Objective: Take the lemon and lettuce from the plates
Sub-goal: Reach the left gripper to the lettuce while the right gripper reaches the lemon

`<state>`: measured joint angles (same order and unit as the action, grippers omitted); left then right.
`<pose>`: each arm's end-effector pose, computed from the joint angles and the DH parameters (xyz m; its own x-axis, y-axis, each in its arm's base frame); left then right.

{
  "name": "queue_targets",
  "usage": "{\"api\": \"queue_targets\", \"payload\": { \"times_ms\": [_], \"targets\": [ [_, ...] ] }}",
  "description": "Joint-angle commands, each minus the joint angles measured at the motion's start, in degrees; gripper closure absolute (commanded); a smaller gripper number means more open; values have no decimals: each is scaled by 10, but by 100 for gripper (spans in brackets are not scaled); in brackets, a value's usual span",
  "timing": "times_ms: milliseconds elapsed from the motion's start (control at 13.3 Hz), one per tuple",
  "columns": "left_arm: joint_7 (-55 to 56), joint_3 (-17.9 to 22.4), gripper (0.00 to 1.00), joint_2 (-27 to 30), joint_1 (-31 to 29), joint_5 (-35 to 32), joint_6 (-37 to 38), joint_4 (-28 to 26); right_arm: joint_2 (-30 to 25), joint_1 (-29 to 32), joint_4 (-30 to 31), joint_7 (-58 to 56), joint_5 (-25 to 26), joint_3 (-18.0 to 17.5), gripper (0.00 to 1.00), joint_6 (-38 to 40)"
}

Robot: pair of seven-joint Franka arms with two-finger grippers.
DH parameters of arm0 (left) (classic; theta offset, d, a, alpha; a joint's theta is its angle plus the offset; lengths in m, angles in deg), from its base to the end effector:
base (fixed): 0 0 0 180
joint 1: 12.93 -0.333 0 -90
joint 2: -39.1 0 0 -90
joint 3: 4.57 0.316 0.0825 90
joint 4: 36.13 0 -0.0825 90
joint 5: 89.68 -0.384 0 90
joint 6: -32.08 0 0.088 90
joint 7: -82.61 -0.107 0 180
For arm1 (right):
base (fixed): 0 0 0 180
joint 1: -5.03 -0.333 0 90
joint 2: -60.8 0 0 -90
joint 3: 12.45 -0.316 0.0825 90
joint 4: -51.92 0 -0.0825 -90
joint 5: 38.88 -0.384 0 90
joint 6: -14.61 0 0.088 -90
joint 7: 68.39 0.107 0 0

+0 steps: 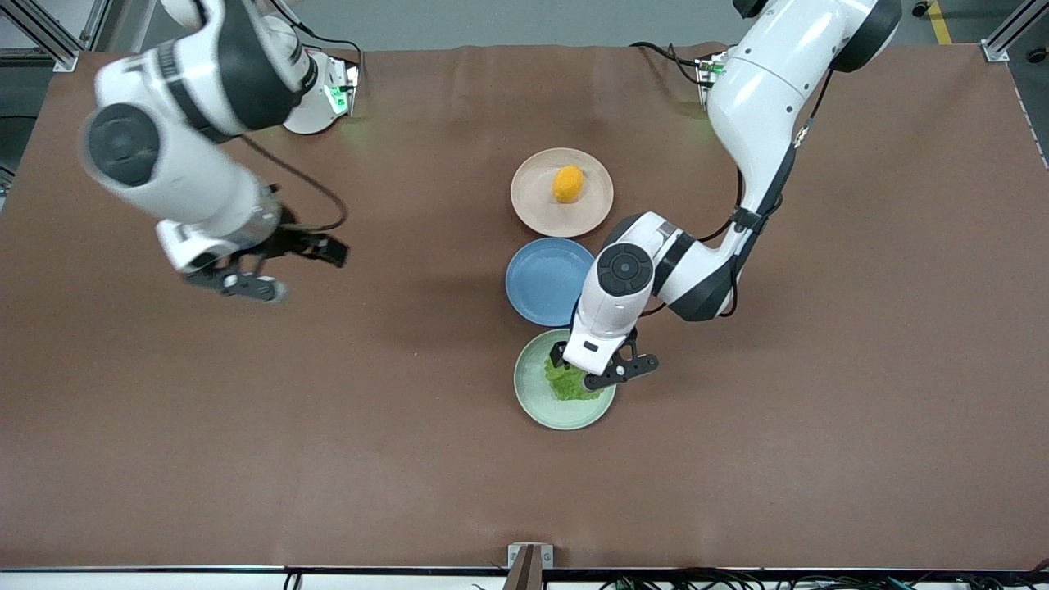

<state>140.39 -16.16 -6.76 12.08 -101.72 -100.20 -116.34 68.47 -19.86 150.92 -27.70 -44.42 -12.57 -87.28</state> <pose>0.6179 -0.4135 0.2459 0.9481 0.3049 0.0898 0.2969 -0.9505 0.0917 0.5351 0.2588 0.4905 0.9489 -0.2900 -0.1244 -0.2941 -0.9557 -0.0154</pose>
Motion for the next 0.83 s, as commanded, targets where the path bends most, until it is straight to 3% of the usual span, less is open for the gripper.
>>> {"api": "queue_targets", "payload": {
  "times_ms": [0,301,451,751],
  "targets": [
    [5,4,2,-22,6,-23,-36,16,-32,-114,65,176,-4,9,0,-74],
    [3,4,3,-38,6,-39,-74,16,10,-258,67,329,-3,10,0,-139],
    [1,3,4,-43,4,-75,-74,14,51,-298,67,386,-2,9,0,-182],
    [-18,3,4,-47,5,-76,-74,13,154,-361,65,430,9,12,0,-274]
  ]
}}
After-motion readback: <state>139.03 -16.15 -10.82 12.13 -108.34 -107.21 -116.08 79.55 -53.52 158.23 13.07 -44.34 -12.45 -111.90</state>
